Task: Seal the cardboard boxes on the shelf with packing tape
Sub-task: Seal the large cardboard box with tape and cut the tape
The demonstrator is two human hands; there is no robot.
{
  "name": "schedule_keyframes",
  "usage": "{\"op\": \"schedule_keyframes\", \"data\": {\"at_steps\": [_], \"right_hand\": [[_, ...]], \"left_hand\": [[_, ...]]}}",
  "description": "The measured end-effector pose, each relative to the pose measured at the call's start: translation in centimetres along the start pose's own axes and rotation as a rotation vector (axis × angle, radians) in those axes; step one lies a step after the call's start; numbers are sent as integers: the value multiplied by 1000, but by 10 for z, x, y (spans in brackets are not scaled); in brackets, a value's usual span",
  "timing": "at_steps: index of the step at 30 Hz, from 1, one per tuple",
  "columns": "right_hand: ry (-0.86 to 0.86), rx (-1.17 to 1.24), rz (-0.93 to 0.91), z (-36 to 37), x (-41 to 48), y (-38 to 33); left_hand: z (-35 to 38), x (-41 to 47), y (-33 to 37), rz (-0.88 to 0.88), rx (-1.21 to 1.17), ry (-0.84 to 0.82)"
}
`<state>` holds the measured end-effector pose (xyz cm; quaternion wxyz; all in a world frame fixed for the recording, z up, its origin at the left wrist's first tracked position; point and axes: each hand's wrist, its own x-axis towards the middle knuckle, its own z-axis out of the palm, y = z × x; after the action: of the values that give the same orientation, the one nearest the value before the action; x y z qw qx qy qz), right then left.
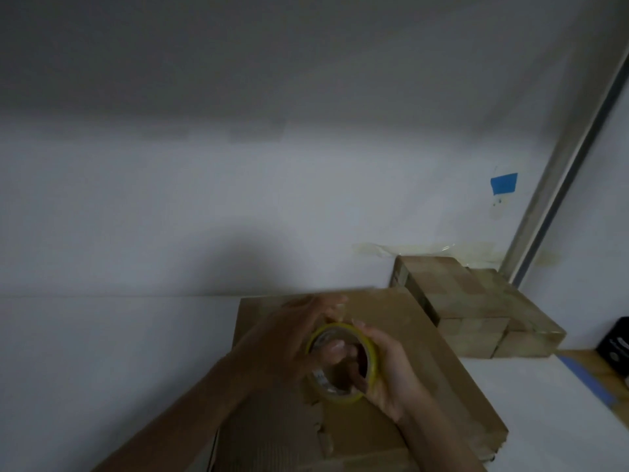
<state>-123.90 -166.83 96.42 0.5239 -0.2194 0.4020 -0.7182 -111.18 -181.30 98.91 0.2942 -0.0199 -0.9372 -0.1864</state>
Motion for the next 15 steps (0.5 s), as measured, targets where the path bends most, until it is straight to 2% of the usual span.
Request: {"op": "schedule_keyframes", "data": {"at_steps": [5,10,12,15], "right_hand": [[-38,-40,-29,4,2,4],[-23,-121,-27,12,-2,2],[-30,-136,-61,14,-4,1],[-42,-124,-47,8,-1,6]], "left_hand": [[-26,1,-12,279,182,-49],[-25,4,-31,440,243,-38],[-27,8,-43,437,294,25],[-35,14,-56,253,339,215]]}}
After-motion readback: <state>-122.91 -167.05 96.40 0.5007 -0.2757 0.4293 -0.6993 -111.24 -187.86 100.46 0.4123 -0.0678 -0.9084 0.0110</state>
